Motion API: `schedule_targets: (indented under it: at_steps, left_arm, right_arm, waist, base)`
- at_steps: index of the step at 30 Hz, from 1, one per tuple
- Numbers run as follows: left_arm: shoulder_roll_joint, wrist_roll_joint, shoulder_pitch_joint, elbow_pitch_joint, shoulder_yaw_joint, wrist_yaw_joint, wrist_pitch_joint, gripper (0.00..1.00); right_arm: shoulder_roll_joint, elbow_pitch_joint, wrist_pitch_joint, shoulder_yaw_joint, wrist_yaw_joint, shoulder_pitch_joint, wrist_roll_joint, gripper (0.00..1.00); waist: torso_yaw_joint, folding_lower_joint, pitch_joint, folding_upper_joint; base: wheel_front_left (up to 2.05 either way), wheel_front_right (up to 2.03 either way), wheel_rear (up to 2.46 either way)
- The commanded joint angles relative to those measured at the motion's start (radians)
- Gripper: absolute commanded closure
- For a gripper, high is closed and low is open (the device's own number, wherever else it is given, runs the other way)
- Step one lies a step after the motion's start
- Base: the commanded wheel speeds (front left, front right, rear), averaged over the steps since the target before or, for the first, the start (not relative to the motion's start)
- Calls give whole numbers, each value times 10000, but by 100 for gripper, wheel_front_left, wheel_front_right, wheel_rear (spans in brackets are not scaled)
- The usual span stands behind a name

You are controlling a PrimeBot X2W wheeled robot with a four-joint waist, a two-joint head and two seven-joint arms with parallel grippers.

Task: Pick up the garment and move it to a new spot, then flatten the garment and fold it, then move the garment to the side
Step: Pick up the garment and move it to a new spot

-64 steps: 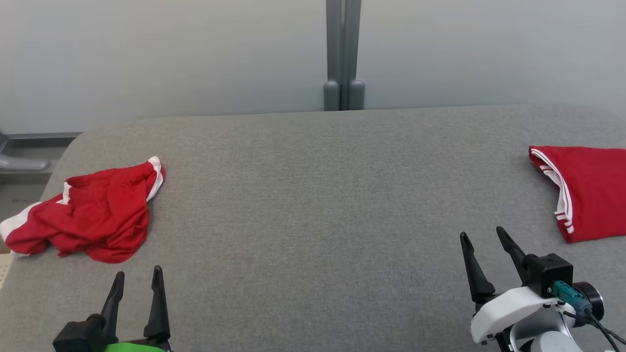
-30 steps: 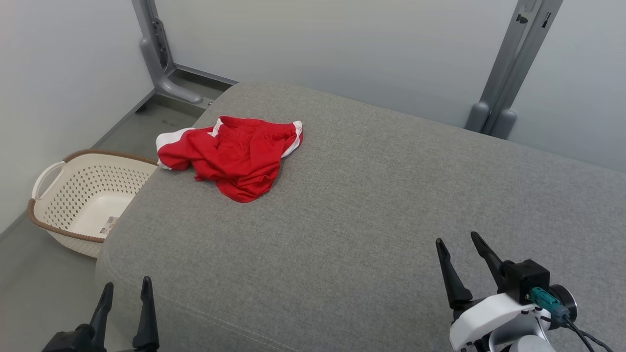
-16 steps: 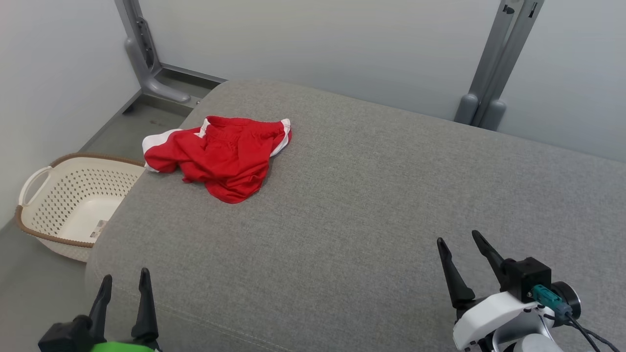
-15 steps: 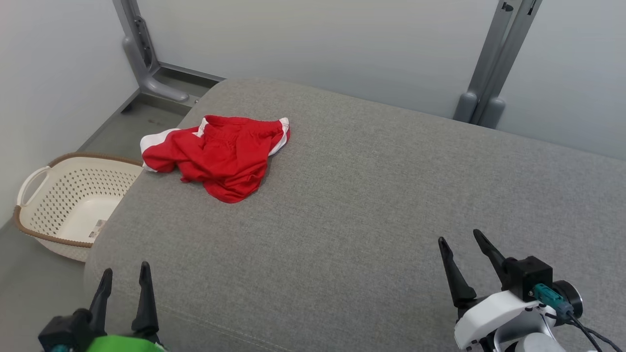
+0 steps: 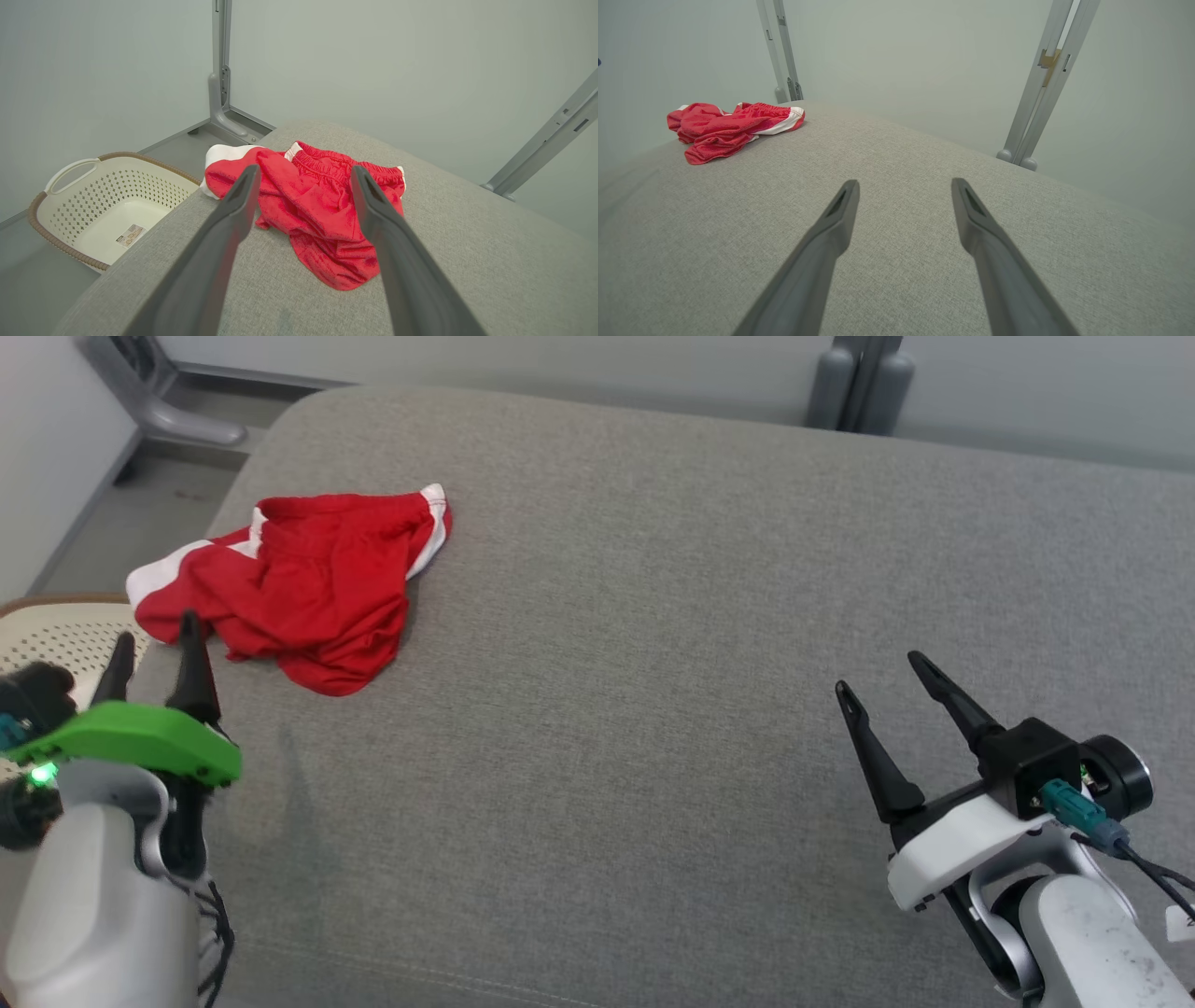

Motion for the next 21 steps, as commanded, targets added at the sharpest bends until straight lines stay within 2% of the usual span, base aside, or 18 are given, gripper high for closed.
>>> schedule_targets:
  at_steps: [1, 9, 18, 19, 20, 21]
  left_arm:
    - [120, -205, -742, 292, 82, 35, 164, 0]
    - [716, -809, -3168, 2159, 268, 74, 1935, 0]
    - [896, -1053, -3701, 3945, 173, 498, 3960, 0]
    - [887, -984, -3647, 4103, 79, 499, 4144, 65]
    - [919, -946, -3632, 4138, 37, 469, 4129, 100]
    - [964, -923, -3620, 4153, 2, 433, 4126, 100]
  right_arm:
    - [-164, -257, 116, 15, -19, -199, -66, 0]
    - [-471, -1471, 537, 2, -19, -469, -164, 0]
    - [-251, -1715, 440, 66, -19, -522, -154, 0]
    - [-225, -1649, 415, 74, -19, -501, -133, 0]
    - [-193, -1590, 363, 90, -19, -488, -101, 0]
    - [-151, -1539, 333, 120, -19, -475, -71, 0]
  waist:
    - [-1458, 0, 1720, 0]
    - [-2329, 0, 3200, 0]
    - [-2715, 0, 3316, 0]
    - [-2717, 0, 3217, 0]
    - [-2710, 0, 3106, 0]
    - [-2700, 0, 2994, 0]
  base:
    - [0, 0, 0]
    - [0, 0, 0]
    - [0, 0, 0]
    - [0, 0, 0]
    - [0, 0, 0]
    - [0, 0, 0]
